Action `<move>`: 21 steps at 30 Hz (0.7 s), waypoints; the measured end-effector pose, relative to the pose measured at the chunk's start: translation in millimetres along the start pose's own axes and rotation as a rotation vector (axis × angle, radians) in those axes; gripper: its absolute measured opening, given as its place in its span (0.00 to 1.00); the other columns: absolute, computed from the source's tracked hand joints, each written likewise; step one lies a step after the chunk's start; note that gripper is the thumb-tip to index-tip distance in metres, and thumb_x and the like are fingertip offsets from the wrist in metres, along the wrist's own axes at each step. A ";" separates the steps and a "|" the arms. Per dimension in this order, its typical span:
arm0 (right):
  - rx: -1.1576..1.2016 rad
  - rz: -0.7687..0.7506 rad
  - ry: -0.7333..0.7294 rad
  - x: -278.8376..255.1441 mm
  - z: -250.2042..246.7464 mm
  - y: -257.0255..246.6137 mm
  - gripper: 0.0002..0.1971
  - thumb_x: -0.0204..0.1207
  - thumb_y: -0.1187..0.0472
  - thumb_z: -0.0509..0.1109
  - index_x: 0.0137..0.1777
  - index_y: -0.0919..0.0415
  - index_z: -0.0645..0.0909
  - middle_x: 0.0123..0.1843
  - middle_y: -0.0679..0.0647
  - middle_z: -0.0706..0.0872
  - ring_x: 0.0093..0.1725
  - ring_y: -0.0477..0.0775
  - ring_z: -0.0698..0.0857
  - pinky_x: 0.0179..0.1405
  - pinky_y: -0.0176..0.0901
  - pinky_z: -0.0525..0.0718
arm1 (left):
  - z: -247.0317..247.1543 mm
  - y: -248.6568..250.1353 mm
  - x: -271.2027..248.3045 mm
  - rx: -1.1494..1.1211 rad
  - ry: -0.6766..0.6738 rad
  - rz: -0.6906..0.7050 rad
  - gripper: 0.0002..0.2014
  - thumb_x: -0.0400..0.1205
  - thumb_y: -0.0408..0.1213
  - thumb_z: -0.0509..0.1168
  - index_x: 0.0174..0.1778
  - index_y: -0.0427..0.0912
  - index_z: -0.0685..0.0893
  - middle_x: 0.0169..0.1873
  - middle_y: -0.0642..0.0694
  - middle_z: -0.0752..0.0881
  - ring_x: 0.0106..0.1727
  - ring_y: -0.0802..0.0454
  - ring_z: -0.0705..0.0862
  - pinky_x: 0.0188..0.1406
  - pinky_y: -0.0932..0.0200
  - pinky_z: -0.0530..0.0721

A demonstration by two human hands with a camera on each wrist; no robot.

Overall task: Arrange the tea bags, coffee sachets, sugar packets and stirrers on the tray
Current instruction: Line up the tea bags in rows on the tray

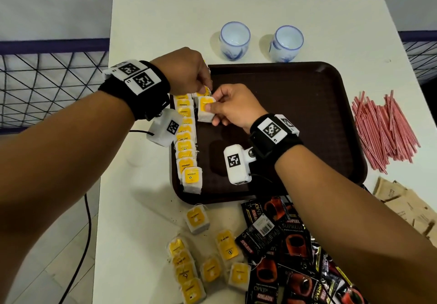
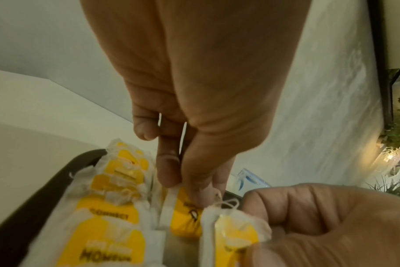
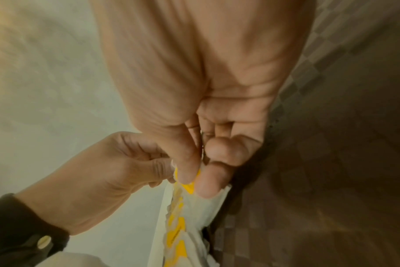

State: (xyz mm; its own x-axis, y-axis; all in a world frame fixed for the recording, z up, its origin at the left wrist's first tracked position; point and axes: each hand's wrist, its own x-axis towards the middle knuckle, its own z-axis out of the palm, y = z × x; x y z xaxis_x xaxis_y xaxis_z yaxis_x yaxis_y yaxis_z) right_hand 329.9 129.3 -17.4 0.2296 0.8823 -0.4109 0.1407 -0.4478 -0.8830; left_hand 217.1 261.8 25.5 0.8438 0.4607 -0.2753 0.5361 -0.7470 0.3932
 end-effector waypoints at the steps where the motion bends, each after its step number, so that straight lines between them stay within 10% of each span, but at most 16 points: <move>1: 0.000 0.006 -0.005 1.2 0.0 -0.8 0.07 0.76 0.69 0.76 0.43 0.64 0.79 0.31 0.62 0.86 0.22 0.48 0.85 0.17 0.35 0.76 | -0.6 -1.9 0.8 -0.001 -0.010 0.001 0.11 0.81 0.36 0.73 0.58 0.47 0.93 0.54 0.49 0.92 0.49 0.58 0.81 0.51 0.65 0.71; 21: -0.020 0.091 0.073 15.3 14.8 -0.4 0.16 0.74 0.69 0.78 0.44 0.60 0.70 0.27 0.60 0.85 0.25 0.62 0.88 0.26 0.49 0.83 | 14.5 -9.7 -16.7 -0.102 0.251 -0.089 0.09 0.81 0.42 0.71 0.55 0.46 0.90 0.43 0.48 0.87 0.45 0.49 0.82 0.51 0.50 0.82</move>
State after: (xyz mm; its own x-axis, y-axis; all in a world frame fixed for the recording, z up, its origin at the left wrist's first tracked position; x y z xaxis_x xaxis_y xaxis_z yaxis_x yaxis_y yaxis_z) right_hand 319.1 145.1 -26.7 0.3115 0.8251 -0.4714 0.1350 -0.5295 -0.8375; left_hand 197.5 254.4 13.6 0.7664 0.6358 -0.0916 0.5970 -0.6522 0.4671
